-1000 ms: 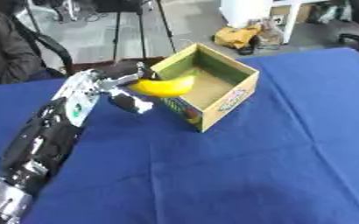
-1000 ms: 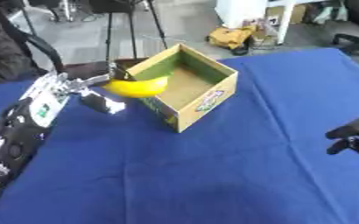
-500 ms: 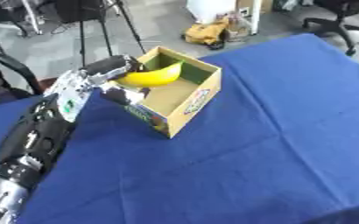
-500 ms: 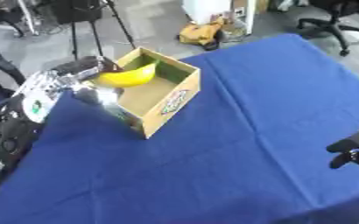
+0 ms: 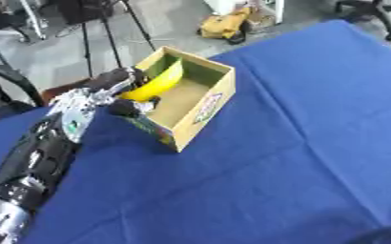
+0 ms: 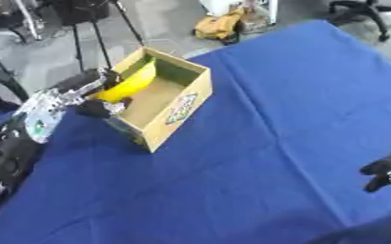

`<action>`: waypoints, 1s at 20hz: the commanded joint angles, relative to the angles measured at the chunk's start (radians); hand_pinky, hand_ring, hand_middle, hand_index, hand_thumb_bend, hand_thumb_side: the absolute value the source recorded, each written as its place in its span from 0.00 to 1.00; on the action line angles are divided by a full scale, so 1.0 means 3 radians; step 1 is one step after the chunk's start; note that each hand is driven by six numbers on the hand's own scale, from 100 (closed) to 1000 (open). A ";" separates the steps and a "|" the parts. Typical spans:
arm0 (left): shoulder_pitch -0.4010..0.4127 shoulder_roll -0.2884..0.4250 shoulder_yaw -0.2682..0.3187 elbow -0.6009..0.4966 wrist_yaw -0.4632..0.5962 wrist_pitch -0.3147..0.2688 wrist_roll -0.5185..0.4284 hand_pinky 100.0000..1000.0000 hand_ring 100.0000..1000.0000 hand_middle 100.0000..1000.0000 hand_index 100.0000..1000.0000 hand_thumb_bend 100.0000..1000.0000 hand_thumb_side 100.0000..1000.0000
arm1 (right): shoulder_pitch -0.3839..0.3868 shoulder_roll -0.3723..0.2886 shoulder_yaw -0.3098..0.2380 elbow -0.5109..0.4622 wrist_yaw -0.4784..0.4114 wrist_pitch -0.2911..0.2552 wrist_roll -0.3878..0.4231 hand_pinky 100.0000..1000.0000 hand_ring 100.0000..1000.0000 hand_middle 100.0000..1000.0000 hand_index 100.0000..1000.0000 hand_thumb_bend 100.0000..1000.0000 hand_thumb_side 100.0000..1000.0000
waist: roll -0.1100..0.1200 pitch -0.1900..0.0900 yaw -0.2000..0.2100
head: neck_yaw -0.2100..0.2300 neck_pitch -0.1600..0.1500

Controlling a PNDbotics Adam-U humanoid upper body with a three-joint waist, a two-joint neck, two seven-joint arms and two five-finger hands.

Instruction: Pick up objects on the table and place them in the box.

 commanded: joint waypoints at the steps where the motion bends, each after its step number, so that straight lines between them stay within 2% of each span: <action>1: -0.0049 0.0143 0.0050 -0.0027 -0.0098 -0.0026 0.0141 0.57 0.59 0.58 0.80 0.41 0.79 | -0.0045 -0.0025 -0.0004 -0.0019 0.0047 0.0011 -0.0004 0.48 0.62 0.50 0.61 0.00 0.66 | -0.0027 -0.0039 0.0000 | 0.0002 -0.0043; 4: -0.0034 0.0134 0.0049 -0.0037 -0.0188 -0.0047 0.0250 0.57 0.59 0.58 0.79 0.43 0.80 | -0.0048 -0.0018 -0.0005 -0.0011 0.0055 0.0016 -0.0007 0.48 0.62 0.50 0.61 0.00 0.66 | -0.0020 -0.0040 0.0008 | -0.0004 -0.0036; 10: 0.0051 0.0153 0.0035 -0.0194 -0.0075 -0.0123 0.0404 0.55 0.57 0.56 0.78 0.37 0.75 | -0.0032 -0.0028 -0.0016 0.0002 0.0036 0.0021 -0.0022 0.48 0.62 0.50 0.61 0.00 0.65 | -0.0050 -0.0091 0.0077 | -0.0022 0.0005; 12: 0.0137 0.0175 0.0010 -0.0345 0.0149 -0.0166 0.0380 0.54 0.56 0.54 0.77 0.32 0.72 | -0.0005 -0.0033 -0.0025 0.0010 0.0017 0.0023 -0.0034 0.48 0.62 0.50 0.61 0.00 0.64 | -0.0090 -0.0132 0.0149 | -0.0036 0.0038; 16: 0.0457 0.0214 -0.0091 -0.0876 0.0908 -0.0195 0.0164 0.51 0.54 0.53 0.75 0.18 0.73 | 0.0065 -0.0047 -0.0053 0.0027 -0.0036 0.0025 -0.0062 0.48 0.62 0.50 0.61 0.00 0.62 | -0.0193 -0.0225 0.0434 | -0.0090 0.0141; 19: 0.0822 0.0236 -0.0117 -0.1443 0.1554 -0.0054 -0.0036 0.50 0.54 0.52 0.74 0.00 0.81 | 0.0092 -0.0056 -0.0070 0.0033 -0.0083 0.0026 -0.0083 0.47 0.62 0.50 0.61 0.00 0.61 | -0.0261 -0.0271 0.0658 | -0.0132 0.0190; 20: 0.0947 0.0235 -0.0112 -0.1631 0.1768 0.0024 -0.0103 0.49 0.53 0.51 0.74 0.00 0.88 | 0.0099 -0.0057 -0.0074 0.0033 -0.0096 0.0025 -0.0086 0.47 0.62 0.50 0.61 0.00 0.60 | -0.0282 -0.0278 0.0716 | -0.0143 0.0200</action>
